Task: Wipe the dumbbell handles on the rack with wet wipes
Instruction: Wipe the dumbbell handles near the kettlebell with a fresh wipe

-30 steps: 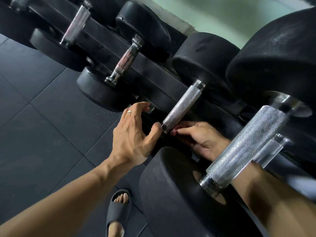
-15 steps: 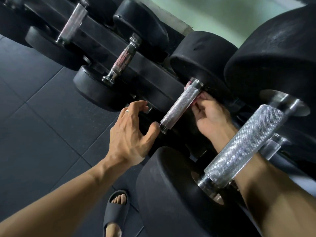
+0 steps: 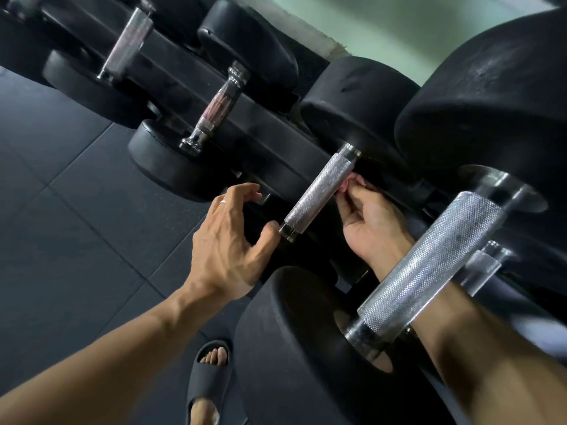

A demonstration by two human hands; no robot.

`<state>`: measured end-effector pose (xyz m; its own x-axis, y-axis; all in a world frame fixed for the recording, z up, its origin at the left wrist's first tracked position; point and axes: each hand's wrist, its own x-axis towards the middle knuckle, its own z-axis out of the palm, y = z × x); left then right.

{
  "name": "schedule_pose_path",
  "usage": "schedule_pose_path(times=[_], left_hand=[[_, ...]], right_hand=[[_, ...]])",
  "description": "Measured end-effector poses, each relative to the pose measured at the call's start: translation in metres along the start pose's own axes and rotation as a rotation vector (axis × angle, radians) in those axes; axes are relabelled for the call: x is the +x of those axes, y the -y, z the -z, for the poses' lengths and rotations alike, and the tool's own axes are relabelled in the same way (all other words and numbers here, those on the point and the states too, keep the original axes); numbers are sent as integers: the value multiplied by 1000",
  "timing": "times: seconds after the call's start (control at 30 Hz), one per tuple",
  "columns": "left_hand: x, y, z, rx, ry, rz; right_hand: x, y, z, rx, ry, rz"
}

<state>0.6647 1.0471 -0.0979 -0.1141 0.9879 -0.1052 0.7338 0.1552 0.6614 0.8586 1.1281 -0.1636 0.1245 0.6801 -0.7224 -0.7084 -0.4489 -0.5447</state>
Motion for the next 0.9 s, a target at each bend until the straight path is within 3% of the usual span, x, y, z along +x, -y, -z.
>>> schedule_pose_path(times=[0.07, 0.17, 0.2, 0.27, 0.33, 0.47, 0.57, 0.63, 0.77, 0.9], left_hand=[[0, 0, 0, 0, -1, 0], [0, 0, 0, 5, 3, 2], [0, 0, 0, 8, 6, 3], [0, 0, 0, 9, 7, 5], [0, 0, 0, 6, 2, 13], [-1, -1, 0, 3, 0, 19], [-1, -2, 0, 0, -12, 28], [-1, -2, 0, 2, -13, 33], [-1, -1, -1, 13, -11, 39], [-2, -1, 0, 25, -1, 40]], right_hand=[[7, 3, -3, -253, 146, 102], [14, -8, -3, -381, 234, 65], [10, -12, 3, -317, 225, 86], [6, -15, 8, -96, 135, -57], [6, -7, 7, -90, 90, -82], [16, 0, -3, -146, 188, -27], [-3, -17, 9, -154, 161, -173], [-16, -12, 9, -212, 153, -171], [5, 11, -6, -50, 52, -87], [-8, -21, 7, -357, 117, -214]])
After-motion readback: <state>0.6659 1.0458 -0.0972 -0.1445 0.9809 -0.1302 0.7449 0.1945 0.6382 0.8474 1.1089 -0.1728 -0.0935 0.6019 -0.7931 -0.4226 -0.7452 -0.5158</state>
